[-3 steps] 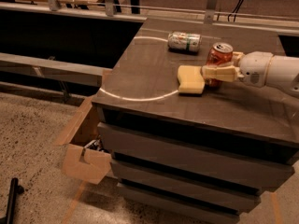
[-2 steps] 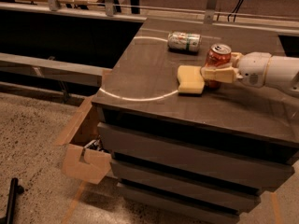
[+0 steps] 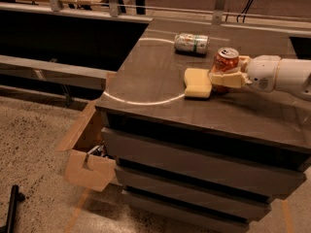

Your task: Move coke can near sponge

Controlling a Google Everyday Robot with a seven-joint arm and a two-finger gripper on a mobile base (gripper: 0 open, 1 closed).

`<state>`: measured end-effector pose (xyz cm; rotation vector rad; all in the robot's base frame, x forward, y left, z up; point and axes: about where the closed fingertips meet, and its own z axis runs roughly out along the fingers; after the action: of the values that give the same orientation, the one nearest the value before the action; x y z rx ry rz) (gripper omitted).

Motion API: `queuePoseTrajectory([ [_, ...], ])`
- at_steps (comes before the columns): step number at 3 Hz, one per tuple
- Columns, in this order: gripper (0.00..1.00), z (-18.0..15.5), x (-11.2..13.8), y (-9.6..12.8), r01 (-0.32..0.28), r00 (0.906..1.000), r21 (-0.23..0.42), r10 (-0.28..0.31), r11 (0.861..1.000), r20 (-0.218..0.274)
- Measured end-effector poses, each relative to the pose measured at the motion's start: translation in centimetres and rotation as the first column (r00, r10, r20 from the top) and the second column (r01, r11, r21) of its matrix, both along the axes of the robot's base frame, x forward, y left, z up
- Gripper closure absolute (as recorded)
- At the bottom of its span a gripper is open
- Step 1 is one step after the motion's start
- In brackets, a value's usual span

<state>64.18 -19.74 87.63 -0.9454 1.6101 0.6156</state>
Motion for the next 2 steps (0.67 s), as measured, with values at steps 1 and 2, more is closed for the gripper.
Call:
queuePoseTrajectory([
  [1, 0.17, -0.08, -0.24, 0.07, -0.011, 0.9999, -0.011, 0.011, 1.0, 0.0],
  [2, 0.0, -0.1, -0.49, -0.07, -0.016, 0.9999, -0.023, 0.016, 1.0, -0.002],
])
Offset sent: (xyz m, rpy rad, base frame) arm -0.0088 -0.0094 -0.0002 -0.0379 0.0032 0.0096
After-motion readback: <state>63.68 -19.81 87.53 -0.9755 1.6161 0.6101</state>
